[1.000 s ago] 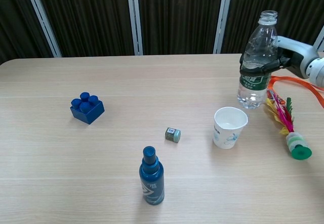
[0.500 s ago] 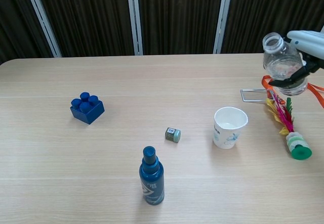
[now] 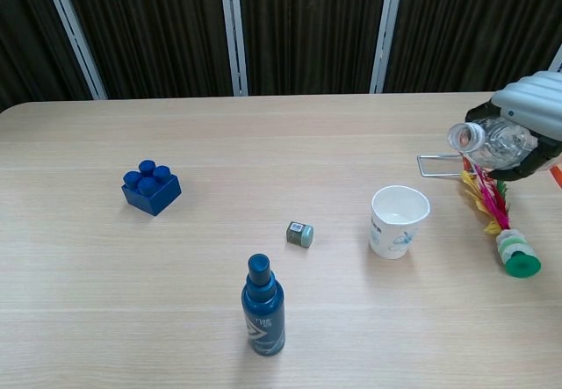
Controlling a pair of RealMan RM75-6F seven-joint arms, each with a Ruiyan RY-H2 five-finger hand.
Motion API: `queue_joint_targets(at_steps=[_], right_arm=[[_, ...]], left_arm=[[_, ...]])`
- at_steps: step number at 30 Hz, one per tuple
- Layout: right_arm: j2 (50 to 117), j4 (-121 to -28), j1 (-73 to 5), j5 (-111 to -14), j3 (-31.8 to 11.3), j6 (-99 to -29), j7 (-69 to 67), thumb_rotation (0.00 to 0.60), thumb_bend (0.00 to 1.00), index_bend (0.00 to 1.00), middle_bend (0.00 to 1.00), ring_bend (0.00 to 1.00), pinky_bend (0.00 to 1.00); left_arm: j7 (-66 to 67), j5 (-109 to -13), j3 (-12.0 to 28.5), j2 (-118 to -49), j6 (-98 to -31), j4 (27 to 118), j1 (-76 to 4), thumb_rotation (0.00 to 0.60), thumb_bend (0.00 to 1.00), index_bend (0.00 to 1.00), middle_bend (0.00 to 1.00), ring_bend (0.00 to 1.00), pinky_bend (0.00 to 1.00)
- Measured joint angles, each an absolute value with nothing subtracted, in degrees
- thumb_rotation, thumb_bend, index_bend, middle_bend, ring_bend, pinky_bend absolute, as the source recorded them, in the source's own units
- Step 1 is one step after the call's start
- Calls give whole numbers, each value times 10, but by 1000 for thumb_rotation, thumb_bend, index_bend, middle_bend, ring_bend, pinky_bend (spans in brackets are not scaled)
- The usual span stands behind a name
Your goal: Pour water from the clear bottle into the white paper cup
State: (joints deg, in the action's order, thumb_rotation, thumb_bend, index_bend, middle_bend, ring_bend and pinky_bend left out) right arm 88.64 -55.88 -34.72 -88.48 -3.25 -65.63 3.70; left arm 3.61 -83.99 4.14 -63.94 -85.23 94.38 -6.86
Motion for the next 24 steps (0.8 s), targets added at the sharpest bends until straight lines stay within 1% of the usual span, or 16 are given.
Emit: queue_joint_targets(at_steps=[7,17,24], right_arm=[[898,-548,-352,-868,-40,-637,82,600,435,508,600,569,536],[908,-573,-364,-828,-60,-600,163,600,437,511,607,576,541],[912,-584,-366,-816,-64,-598,207,600,437,510,609,578,542]], left_arm=[[45,-836,42,-644,-848,942,-70,600,0,0,0,0,0],[49,-829,43,-645,-846,943,-70,600,0,0,0,0,0],[50,-824,45,-644,-844,943,-70,600,0,0,0,0,0]])
